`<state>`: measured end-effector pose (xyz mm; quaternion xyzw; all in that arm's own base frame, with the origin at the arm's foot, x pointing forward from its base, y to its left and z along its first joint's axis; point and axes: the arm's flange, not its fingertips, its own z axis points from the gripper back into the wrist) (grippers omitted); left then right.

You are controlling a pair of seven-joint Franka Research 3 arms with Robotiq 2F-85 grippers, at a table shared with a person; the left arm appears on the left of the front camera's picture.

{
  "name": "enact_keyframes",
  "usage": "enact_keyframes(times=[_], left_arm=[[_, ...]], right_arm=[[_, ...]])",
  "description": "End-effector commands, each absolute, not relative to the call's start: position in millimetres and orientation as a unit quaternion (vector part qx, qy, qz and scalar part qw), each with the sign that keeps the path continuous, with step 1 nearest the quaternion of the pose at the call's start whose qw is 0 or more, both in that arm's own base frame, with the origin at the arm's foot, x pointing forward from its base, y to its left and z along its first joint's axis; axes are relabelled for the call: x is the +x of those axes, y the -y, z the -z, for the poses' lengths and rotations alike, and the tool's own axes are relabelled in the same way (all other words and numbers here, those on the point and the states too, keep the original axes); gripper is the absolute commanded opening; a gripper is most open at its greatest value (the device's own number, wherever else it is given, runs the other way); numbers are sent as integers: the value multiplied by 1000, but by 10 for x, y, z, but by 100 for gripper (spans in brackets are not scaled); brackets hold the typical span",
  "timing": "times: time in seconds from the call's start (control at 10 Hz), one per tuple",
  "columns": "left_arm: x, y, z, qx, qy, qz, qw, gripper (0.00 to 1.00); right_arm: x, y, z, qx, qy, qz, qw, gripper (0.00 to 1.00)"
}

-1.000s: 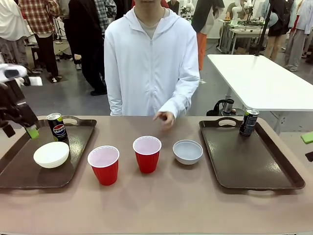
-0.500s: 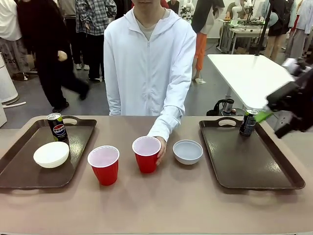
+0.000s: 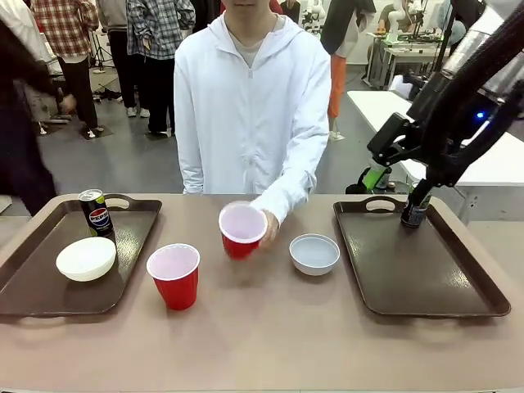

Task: Prepare tableware on both trays.
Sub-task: Pick up a Picnic Bowl from the table and place it on a Handle tray.

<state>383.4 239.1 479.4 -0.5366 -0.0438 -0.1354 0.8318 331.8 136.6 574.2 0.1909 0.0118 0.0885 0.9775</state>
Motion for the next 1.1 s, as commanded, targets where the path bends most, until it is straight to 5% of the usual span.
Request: enact_keyframes(times=[0.0, 0.2, 0.3, 0.4, 0.6, 1.0], left_arm=[[3776, -2328, -4752, -517, 94, 81, 847, 100], [3713, -2387, -4742, -491, 109, 36, 863, 100], [3700, -2379, -4770, -470, 105, 27, 876, 100], [3667, -2343, -4809, -455, 106, 30, 884, 100], [3759, -2563, -4705, -487, 104, 50, 866, 100], [3759, -2563, -4705, -487, 104, 50, 866, 100]], right_arm=[[3256, -1380, -5643, 160, -10, -88, 983, 100], [3079, -1280, -5574, 168, 8, -111, 980, 100], [2839, -1189, -5660, 239, -1, -155, 959, 100], [3209, -1370, -5655, 164, -12, -103, 981, 100], [3040, -1277, -5680, 187, -3, -121, 975, 100], [4230, -1644, -5089, 49, 43, -63, 996, 100]])
